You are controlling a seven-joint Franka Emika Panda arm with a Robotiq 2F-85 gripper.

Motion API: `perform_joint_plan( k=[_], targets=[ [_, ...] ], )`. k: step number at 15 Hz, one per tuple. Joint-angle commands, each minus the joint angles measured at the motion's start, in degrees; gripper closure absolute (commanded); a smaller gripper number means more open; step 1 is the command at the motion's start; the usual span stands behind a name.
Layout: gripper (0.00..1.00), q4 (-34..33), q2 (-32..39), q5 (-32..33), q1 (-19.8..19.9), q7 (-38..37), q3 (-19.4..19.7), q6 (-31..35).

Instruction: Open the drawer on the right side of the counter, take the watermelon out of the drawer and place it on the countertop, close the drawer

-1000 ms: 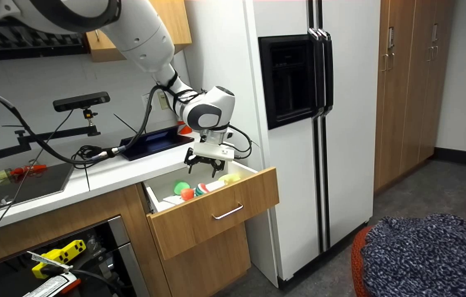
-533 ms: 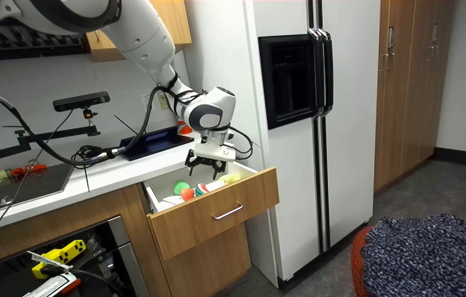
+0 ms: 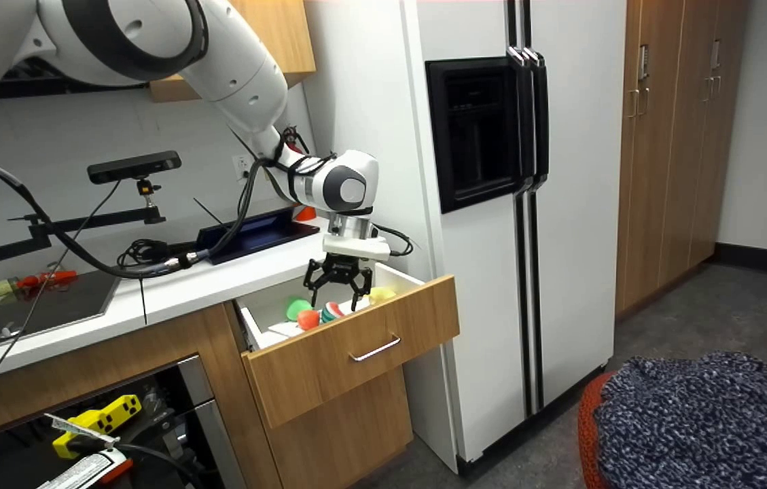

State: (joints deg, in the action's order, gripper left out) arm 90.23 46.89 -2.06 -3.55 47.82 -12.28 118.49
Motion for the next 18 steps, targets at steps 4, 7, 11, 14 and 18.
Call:
perform_joint_plan(
  k=[4, 7, 11, 14, 18],
  targets=[
    [0.0, -14.59, 9.06, 8.7, -6.48, -2.66, 1.54, -6.76],
    [0.0, -17.51, 11.39, 11.78, -8.67, -3.9, 2.43, -6.12],
    [0.0, -18.76, 13.22, 13.64, -9.74, -5.82, 2.68, -2.71],
    [0.0, -18.26, 13.79, 13.03, -9.52, -7.51, 2.44, -0.39],
    [0.31, -16.39, 13.49, 12.85, -8.97, -10.22, 2.63, 3.27]
  ],
)
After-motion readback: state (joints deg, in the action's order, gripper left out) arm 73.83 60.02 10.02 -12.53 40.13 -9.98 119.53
